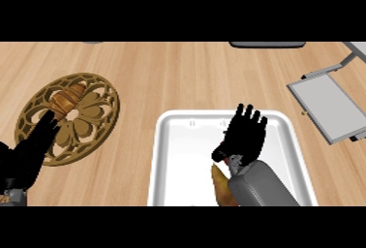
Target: Pick the bell pepper from the tray and place it in the tiered shelf
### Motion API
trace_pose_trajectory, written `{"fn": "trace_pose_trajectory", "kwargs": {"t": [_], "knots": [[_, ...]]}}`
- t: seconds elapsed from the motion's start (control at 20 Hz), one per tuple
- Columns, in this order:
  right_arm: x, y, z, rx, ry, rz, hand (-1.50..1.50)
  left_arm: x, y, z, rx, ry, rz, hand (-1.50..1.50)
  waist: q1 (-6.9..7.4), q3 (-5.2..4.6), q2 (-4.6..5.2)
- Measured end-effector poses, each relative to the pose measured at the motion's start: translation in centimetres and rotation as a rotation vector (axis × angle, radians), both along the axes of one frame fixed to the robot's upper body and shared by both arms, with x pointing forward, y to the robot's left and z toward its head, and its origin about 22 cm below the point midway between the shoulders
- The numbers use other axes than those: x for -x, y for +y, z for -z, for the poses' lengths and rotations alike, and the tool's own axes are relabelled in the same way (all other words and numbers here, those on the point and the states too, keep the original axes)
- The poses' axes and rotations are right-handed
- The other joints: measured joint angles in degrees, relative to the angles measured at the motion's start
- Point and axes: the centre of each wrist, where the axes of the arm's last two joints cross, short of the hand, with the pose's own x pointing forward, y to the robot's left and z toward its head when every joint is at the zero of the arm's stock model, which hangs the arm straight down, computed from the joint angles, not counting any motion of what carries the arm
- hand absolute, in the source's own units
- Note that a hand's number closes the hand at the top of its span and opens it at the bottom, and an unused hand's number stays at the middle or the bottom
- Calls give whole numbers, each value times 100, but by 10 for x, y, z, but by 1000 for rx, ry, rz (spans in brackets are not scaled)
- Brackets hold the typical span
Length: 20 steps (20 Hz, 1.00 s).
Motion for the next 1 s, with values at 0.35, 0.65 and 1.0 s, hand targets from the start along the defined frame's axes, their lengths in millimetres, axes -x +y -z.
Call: {"fn": "trace_pose_trajectory", "kwargs": {"t": [0.35,0.65,1.0], "knots": [[-1,-11,6,2,24,19,-150,3,1,2,0,-10,6,0,23,-4,-15],[1,-16,11,-33,40,29,150,2,-5,4,-6,-7,5,0,28,-11,-38],[-2,-20,14,2,36,3,150,1,-1,3,-13,-4,-1,0,28,-17,-52]]}}
